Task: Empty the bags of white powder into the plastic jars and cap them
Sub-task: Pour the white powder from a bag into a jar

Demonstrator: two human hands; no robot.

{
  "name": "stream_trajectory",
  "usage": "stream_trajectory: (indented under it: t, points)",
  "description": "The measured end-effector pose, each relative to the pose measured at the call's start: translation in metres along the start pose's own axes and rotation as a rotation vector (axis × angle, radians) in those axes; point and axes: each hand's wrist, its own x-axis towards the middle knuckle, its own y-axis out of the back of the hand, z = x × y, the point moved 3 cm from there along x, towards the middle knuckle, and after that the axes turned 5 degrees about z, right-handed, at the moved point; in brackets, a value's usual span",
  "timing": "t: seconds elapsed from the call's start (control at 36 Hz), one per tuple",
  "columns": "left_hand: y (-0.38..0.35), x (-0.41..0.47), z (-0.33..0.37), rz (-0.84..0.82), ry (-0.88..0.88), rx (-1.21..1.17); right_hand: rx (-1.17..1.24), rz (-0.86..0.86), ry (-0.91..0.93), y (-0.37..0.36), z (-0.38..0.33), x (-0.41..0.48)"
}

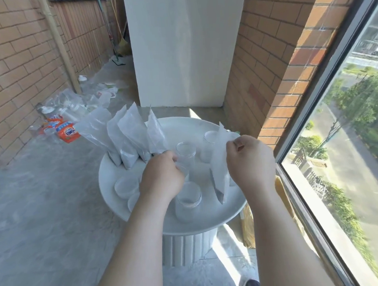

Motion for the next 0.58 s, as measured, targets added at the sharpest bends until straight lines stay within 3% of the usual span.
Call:
stream_trajectory:
  t: [0.14,0.33,0.47,0.58]
  points:
    - [-0.002,0.000,0.000,-0.014,0.059,-0.053,-0.011,-0.104,-0.044,-0.015,0.013,-0.003]
    - [-0.005,0.003,0.001,-0.018,0.043,-0.080,0.111,-0.019,-0.015,-0.006,0.008,0.002]
    - [-0.006,0.004,0.004,0.048,-0.016,-0.041,-0.040,-0.317,-0.056,-0.008,0.014,-0.004]
    - [-0.003,0.001,0.021,0.107,-0.031,-0.266,0.004,-0.488,-0.029,-0.003,0.015,-0.006]
